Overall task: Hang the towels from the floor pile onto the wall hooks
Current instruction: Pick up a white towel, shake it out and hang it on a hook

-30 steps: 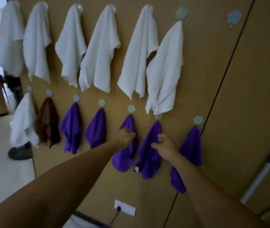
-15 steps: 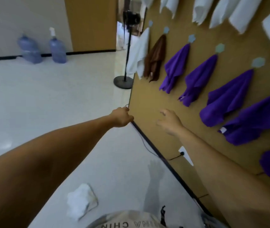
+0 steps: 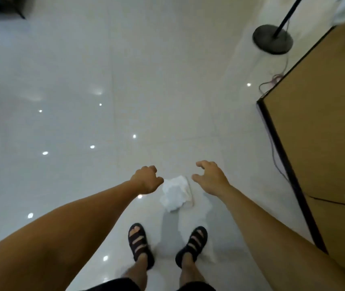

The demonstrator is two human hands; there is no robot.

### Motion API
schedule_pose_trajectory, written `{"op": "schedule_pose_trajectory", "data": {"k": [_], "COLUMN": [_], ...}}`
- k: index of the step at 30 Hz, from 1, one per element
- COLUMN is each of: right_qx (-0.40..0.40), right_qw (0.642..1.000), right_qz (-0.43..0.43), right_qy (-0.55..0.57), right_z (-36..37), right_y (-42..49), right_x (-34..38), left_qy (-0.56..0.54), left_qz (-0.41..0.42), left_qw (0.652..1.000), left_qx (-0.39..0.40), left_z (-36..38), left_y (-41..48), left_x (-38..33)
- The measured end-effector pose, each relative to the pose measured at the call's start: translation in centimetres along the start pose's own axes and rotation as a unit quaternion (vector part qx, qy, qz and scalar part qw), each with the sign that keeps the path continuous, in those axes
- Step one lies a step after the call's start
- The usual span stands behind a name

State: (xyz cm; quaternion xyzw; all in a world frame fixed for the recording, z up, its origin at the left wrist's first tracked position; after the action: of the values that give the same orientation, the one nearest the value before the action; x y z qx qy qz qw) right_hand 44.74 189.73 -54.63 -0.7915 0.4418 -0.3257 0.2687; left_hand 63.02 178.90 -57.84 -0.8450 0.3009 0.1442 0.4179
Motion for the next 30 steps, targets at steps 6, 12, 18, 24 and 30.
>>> {"op": "schedule_pose_trajectory", "data": {"k": [6, 12, 18, 24, 30], "right_qx": [0.078, 0.114, 0.094, 0.064, 0.042], "right_qw": [0.995, 0.986, 0.980, 0.950, 0.942], "right_qz": [0.026, 0.020, -0.017, -0.076, -0.125], "right_qy": [-0.064, -0.121, -0.176, -0.297, -0.310], "right_z": [15.1, 29.5, 39.0, 43.8, 42.7], "right_y": [13.3, 27.4, 39.7, 46.1, 44.3], "right_x": [-4.4, -9.6, -10.8, -11.3, -11.3], "left_qy": [-0.053, -0.093, -0.114, -0.136, -0.144], "left_qz": [-0.071, -0.094, -0.089, -0.097, -0.111], "left_qw": [0.995, 0.990, 0.989, 0.986, 0.983], "left_qx": [0.048, 0.053, 0.044, 0.024, 0.028], "left_z": [12.1, 24.5, 33.2, 36.8, 36.9], "left_y": [8.1, 19.3, 29.0, 33.0, 31.5], "left_x": [11.6, 20.7, 26.4, 29.6, 28.9]}}
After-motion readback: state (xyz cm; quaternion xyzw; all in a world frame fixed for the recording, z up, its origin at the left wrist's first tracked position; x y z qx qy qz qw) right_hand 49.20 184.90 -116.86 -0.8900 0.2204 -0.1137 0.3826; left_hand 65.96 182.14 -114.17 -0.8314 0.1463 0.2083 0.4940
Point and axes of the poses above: each hand's wrist, its own y-axis towards the middle knuckle, its own z-axis out of the palm, x = y × z, the point moved 10 cm from there along y, towards the middle knuckle, and after that the axes turned 14 degrees about z, right-handed, at the moved point
